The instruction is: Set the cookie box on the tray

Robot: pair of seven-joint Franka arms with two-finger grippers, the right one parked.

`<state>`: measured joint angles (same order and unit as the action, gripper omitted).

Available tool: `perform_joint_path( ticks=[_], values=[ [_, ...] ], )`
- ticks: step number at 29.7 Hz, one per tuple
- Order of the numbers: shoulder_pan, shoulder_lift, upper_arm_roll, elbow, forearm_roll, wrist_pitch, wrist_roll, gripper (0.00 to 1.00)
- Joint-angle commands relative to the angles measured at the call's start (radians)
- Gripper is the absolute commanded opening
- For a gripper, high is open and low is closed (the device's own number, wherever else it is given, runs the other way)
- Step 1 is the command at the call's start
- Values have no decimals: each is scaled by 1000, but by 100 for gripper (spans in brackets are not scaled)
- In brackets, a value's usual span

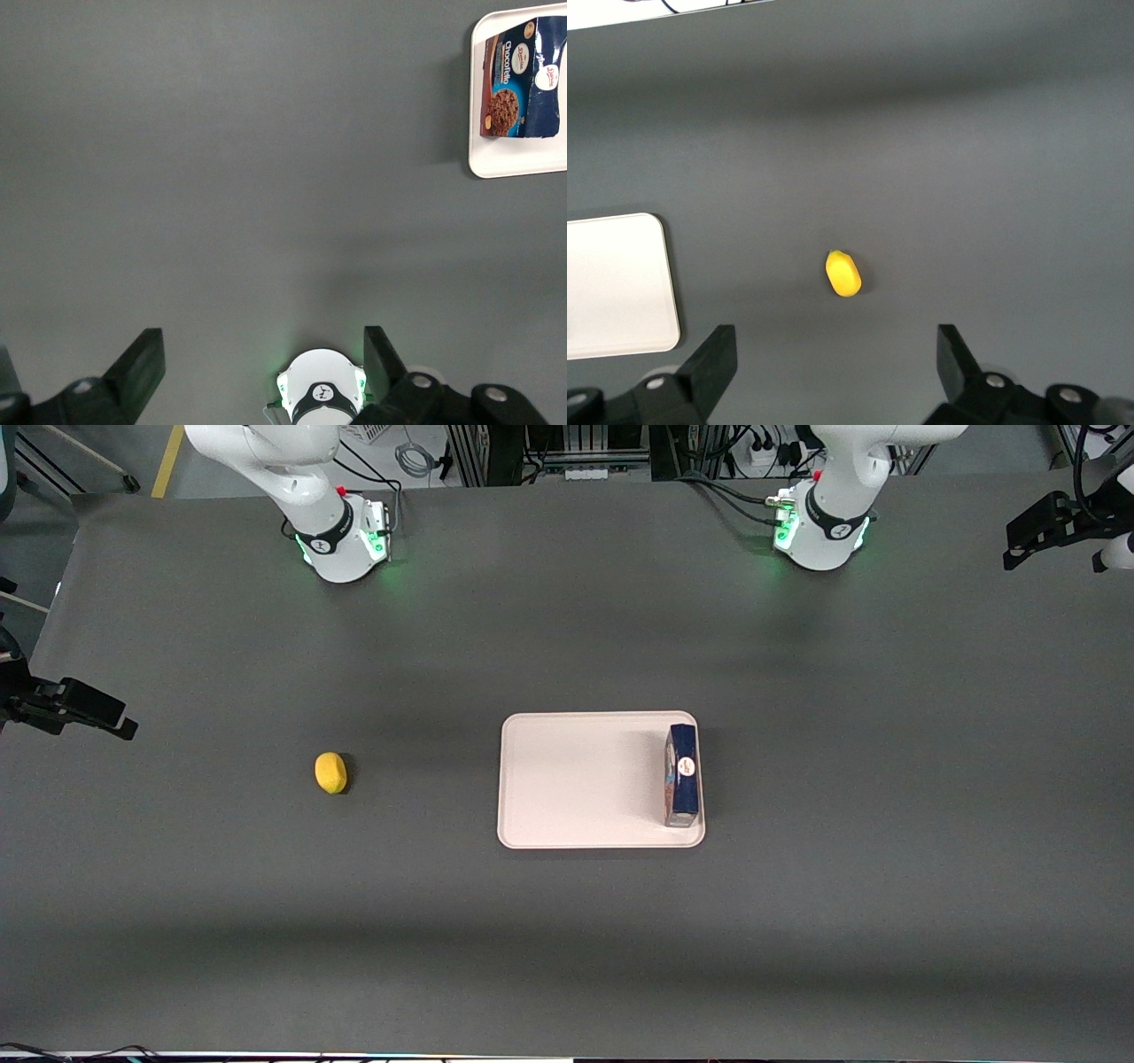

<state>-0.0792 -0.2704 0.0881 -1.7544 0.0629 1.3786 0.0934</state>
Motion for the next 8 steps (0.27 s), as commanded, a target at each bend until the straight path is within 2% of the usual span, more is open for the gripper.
perform_joint_path(
  ticks=[1, 8],
  values=[
    [4, -21, 6, 12, 6, -32, 11, 100],
    [4, -16, 6, 13, 15, -21, 12, 100]
  ],
)
